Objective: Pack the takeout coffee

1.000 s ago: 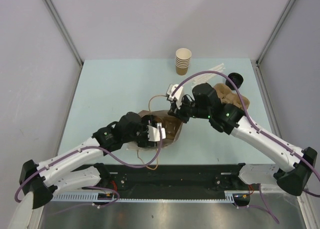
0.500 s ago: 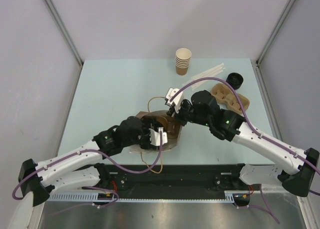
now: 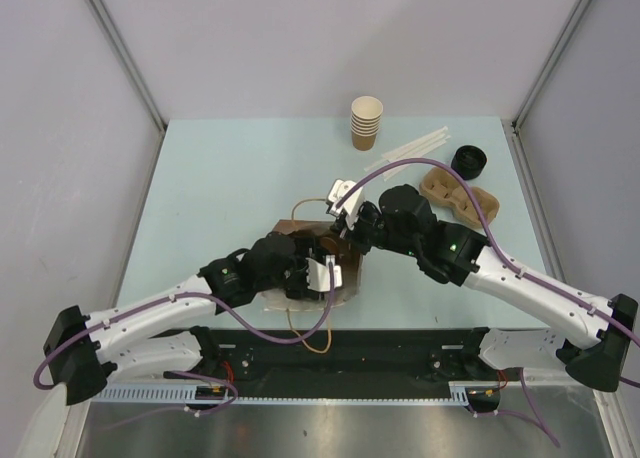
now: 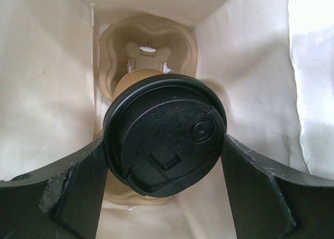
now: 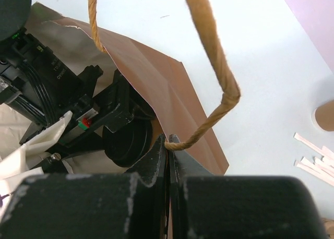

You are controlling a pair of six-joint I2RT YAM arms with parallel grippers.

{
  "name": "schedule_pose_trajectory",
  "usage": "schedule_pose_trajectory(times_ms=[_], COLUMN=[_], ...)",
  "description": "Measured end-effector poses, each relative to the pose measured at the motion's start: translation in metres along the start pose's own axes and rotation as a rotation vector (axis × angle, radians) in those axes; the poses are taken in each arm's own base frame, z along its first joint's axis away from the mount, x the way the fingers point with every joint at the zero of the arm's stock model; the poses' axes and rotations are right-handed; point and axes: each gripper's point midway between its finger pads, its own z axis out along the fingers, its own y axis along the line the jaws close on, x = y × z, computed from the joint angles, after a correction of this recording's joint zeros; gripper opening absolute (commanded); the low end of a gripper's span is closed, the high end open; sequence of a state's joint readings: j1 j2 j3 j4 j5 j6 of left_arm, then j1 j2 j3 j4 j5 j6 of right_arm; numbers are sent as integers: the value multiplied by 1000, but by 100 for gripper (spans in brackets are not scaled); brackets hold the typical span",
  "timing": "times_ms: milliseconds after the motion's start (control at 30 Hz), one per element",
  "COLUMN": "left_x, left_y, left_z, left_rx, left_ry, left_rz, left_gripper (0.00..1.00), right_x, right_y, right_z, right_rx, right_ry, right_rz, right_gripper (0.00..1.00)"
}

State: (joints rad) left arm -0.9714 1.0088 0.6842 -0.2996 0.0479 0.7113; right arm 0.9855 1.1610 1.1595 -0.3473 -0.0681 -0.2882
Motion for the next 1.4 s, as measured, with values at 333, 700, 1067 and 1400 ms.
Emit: schedule_pose_trajectory(times_ms=[333, 700, 1067, 1400], left_x=[1, -7, -9, -21], left_y=[-4, 1, 7, 29], left_z=[5, 11, 14, -14], left_rx=[19, 22, 5, -113], left_ry=[7, 3, 10, -41], left_rz=[5, 10, 12, 36], left_gripper=[14, 14, 14, 15], right_x=[1, -2, -3, -5], right_y=[4, 3, 3, 3], right_z=[3, 5, 5, 5], right_rx=[-9, -7, -7, -3], right_ry=[3, -10, -11, -19], right_rz=[-3, -4, -4, -9], right_gripper=[0, 0, 0, 0])
